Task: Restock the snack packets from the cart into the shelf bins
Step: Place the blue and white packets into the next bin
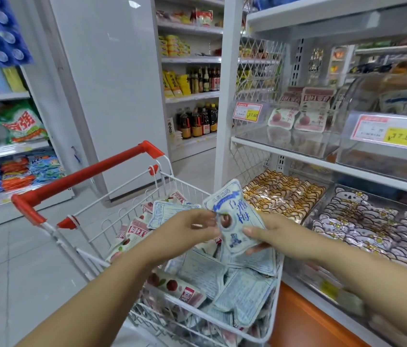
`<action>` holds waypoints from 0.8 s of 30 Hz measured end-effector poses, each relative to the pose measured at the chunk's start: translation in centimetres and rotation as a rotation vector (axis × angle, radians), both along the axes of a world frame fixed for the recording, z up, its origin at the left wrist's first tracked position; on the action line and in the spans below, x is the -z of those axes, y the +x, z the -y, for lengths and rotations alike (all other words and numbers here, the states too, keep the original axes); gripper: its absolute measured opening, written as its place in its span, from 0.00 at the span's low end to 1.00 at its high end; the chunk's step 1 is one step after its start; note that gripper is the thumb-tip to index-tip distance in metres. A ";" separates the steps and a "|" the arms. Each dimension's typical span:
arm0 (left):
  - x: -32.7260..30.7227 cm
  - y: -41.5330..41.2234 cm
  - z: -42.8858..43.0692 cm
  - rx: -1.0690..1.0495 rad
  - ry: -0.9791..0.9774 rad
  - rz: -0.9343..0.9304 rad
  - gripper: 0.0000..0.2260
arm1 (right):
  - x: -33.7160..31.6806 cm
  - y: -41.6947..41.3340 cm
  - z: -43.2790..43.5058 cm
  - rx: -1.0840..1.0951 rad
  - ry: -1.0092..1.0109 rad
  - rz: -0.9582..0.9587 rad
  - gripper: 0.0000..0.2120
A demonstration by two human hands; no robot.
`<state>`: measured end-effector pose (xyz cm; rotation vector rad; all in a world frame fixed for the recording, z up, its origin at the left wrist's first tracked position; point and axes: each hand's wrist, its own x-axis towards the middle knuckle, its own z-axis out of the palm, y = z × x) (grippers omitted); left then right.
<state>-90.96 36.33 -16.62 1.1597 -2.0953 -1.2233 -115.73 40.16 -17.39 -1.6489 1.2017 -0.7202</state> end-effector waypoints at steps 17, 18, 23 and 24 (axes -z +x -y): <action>0.4 1.0 0.7 -0.527 0.236 -0.395 0.08 | 3.7 -0.2 4.4 -0.060 -0.106 -0.963 0.40; 0.5 1.1 0.7 -0.527 0.229 -0.381 0.08 | 4.2 0.2 4.7 -0.082 -0.080 -1.006 0.45; 1.1 1.7 0.7 -0.535 0.109 -0.282 0.05 | 5.2 1.6 5.0 -0.045 -0.204 -1.201 0.45; 1.0 1.8 0.8 -0.537 0.097 -0.271 0.06 | 5.3 1.7 5.0 -0.018 -0.234 -1.194 0.42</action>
